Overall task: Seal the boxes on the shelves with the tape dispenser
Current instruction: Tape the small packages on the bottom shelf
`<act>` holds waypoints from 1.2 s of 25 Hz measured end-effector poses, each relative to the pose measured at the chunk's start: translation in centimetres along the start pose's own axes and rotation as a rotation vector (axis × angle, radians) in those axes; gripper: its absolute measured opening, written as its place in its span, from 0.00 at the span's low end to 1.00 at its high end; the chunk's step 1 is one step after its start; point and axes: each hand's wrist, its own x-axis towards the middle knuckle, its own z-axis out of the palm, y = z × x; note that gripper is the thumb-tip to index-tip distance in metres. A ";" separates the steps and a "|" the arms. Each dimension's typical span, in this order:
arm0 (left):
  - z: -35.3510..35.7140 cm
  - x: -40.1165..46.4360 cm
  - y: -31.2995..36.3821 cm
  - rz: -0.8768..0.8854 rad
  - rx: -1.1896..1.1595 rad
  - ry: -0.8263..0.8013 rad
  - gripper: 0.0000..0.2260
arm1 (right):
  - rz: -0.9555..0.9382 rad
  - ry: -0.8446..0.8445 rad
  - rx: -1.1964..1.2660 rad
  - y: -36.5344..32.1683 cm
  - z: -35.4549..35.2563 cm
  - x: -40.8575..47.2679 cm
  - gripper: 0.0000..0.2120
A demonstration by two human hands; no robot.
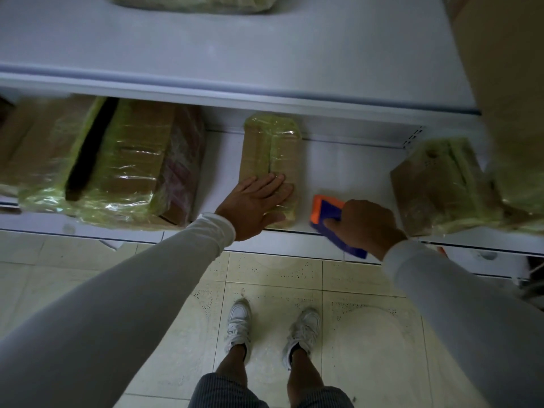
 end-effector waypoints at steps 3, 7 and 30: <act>-0.1 -0.1 0.2 -0.028 -0.032 0.009 0.31 | 0.081 -0.077 -0.007 2.5 0.3 -1.1 0.22; -0.5 2.3 4.7 -0.358 0.025 0.103 0.40 | 0.097 -0.017 0.120 2.6 -0.1 -3.1 0.24; -10.2 -11.2 -0.7 -0.384 -0.138 0.275 0.26 | -0.105 0.115 0.386 -9.3 -8.6 -7.1 0.26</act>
